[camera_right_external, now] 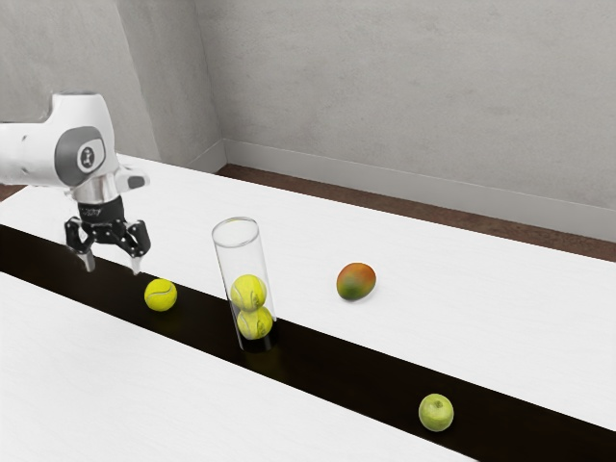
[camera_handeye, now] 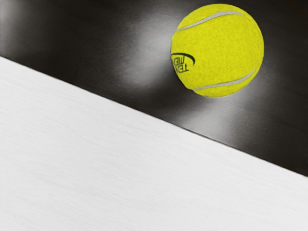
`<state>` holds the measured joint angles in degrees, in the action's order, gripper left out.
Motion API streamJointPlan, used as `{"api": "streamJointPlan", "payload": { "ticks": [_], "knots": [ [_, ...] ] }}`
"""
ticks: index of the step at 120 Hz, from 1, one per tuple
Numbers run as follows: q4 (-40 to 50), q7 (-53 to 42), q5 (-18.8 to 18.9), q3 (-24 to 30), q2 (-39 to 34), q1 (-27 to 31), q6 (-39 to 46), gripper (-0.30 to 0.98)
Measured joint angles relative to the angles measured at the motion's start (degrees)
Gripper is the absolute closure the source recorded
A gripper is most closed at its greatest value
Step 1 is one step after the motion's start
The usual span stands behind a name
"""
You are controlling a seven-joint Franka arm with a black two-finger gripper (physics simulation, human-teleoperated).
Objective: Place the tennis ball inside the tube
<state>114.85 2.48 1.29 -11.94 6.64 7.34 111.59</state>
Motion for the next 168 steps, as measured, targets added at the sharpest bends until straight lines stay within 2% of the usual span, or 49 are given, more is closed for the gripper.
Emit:
{"api": "streamJointPlan", "payload": {
  "ticks": [15,55,93,108,137,168],
  "knots": [
    [-0.67,-1.51,-2.48,0.82,5.21,-3.54,4.56,0.0],
    [-4.12,-7.15,-8.61,0.96,13.07,-1.14,9.53,0.0],
    [-10.3,-15.33,-10.68,0.95,19.51,0.52,10.49,0.0],
    [-11.64,-18.53,-10.97,0.96,20.94,1.01,10.61,0.0],
    [-10.12,-23.17,-14.56,0.96,21.21,1.6,10.71,0.0],
    [-10.17,-26.45,-15.47,0.96,22.6,2.23,11.27,0.0]
  ]
}}
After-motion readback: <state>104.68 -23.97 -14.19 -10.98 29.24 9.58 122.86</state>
